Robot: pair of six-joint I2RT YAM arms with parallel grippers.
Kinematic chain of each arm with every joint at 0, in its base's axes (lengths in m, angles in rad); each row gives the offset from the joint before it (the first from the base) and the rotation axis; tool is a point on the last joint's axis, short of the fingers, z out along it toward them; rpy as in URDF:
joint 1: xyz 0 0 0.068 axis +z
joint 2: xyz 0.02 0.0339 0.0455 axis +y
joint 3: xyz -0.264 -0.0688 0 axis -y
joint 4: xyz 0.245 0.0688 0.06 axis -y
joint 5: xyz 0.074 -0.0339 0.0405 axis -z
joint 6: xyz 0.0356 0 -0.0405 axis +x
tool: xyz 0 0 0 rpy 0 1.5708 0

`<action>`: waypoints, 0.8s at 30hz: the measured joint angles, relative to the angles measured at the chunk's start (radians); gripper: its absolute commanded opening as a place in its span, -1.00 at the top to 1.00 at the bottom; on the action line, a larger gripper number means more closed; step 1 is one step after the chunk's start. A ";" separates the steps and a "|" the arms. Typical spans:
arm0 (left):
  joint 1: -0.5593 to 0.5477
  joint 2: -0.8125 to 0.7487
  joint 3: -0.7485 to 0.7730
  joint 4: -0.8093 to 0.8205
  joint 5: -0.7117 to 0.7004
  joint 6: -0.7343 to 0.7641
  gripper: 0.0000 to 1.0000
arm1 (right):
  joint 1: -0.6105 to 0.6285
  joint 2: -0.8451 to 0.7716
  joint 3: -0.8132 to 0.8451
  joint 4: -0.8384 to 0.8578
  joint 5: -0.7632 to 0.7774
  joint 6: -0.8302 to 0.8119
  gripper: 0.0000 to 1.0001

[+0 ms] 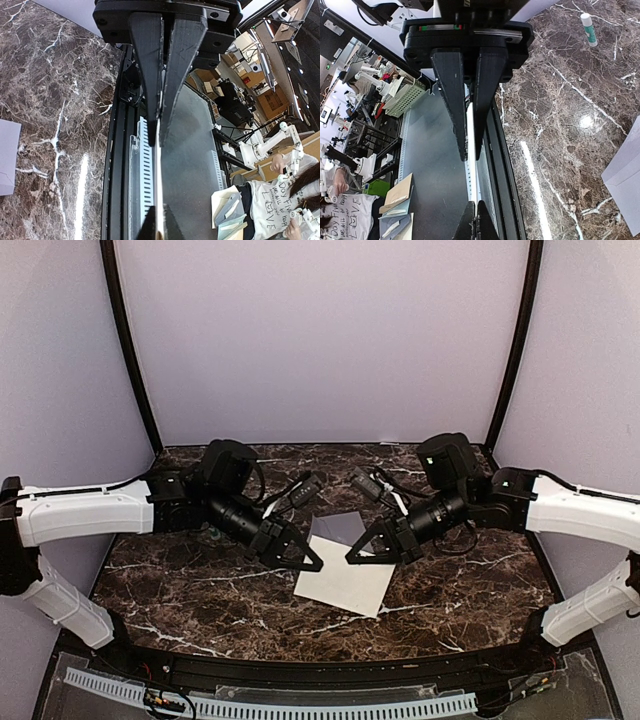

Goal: Place the letter into the envelope and seal it
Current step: Place the letter in the envelope.

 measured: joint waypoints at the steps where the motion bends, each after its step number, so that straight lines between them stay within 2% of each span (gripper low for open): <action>1: 0.000 0.001 0.001 0.000 -0.003 0.003 0.64 | 0.000 0.000 0.000 0.000 0.000 0.001 1.00; 2: 0.000 0.001 0.002 0.001 -0.010 0.000 0.55 | 0.000 0.000 -0.002 0.006 0.000 0.002 1.00; 4: 0.000 0.001 0.003 0.008 -0.035 0.006 0.24 | 0.002 -0.006 -0.012 0.023 0.008 0.007 1.00; 5: 0.000 0.000 0.003 0.016 -0.058 0.002 0.16 | 0.002 -0.014 -0.022 0.036 0.023 0.013 1.00; 8: 0.000 -0.018 -0.008 0.050 -0.153 -0.005 -0.34 | 0.003 -0.056 -0.063 0.084 0.096 0.036 1.00; 12: 0.000 -0.121 -0.087 0.163 -0.323 -0.041 -0.66 | 0.003 -0.148 -0.145 0.205 0.219 0.093 1.00; 14: 0.000 -0.190 -0.142 0.245 -0.411 -0.068 -0.73 | 0.003 -0.192 -0.193 0.312 0.274 0.129 1.00; 19: 0.000 -0.283 -0.239 0.442 -0.591 -0.157 -0.74 | 0.003 -0.223 -0.267 0.581 0.397 0.198 1.00; 24: 0.000 -0.264 -0.274 0.596 -0.628 -0.239 -0.69 | 0.003 -0.196 -0.282 0.826 0.491 0.241 1.00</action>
